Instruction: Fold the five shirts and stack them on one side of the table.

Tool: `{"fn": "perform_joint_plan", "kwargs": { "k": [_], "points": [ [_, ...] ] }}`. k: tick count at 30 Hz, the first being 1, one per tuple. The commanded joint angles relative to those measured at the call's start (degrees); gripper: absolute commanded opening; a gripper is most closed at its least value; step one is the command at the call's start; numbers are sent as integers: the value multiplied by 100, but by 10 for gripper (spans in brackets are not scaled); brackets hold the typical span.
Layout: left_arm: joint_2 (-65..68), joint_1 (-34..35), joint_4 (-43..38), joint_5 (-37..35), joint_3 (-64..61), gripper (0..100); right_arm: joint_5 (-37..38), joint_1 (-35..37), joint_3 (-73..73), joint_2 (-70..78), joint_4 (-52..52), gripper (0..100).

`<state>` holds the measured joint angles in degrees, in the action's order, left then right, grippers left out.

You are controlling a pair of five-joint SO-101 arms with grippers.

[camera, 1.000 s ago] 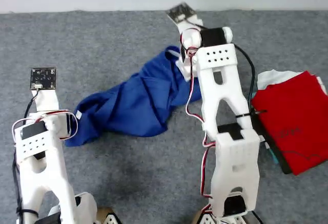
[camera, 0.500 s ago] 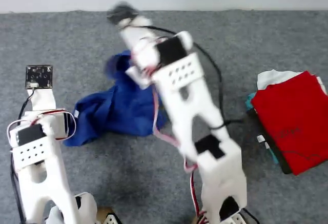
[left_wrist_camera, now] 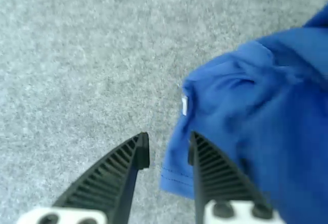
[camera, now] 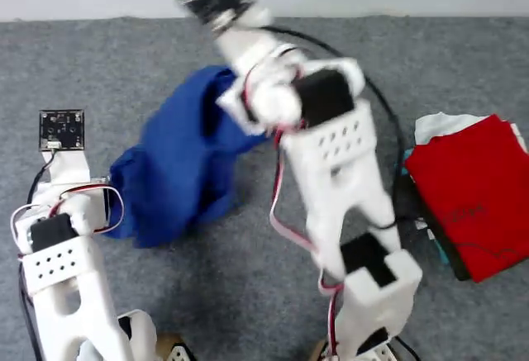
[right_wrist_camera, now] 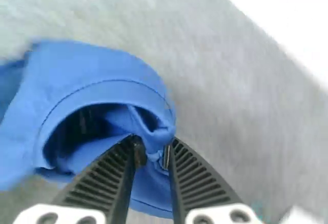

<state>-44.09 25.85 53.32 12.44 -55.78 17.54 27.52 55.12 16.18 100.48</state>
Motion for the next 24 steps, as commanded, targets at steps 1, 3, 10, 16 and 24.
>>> {"fn": "perform_joint_plan", "kwargs": {
  "k": [1, 3, 10, 16, 24],
  "points": [
    [-237, 18, 88, 26, 22, 138, -308, -831, -589, 409, 215, 10],
    [-299, 18, 158, 26, 22, 138, -457, -1130, -1002, 681, 224, 10],
    [-360, 26, 229, 26, 22, 138, -1090, -2070, -1723, 1147, 224, 13],
    [-378, 35, 229, 44, 22, 138, -1196, -2932, -1723, 1297, 215, 92],
    [-352, 18, 229, 44, 13, 138, -1169, -2659, -1855, 831, 251, 196]
  ]
}}
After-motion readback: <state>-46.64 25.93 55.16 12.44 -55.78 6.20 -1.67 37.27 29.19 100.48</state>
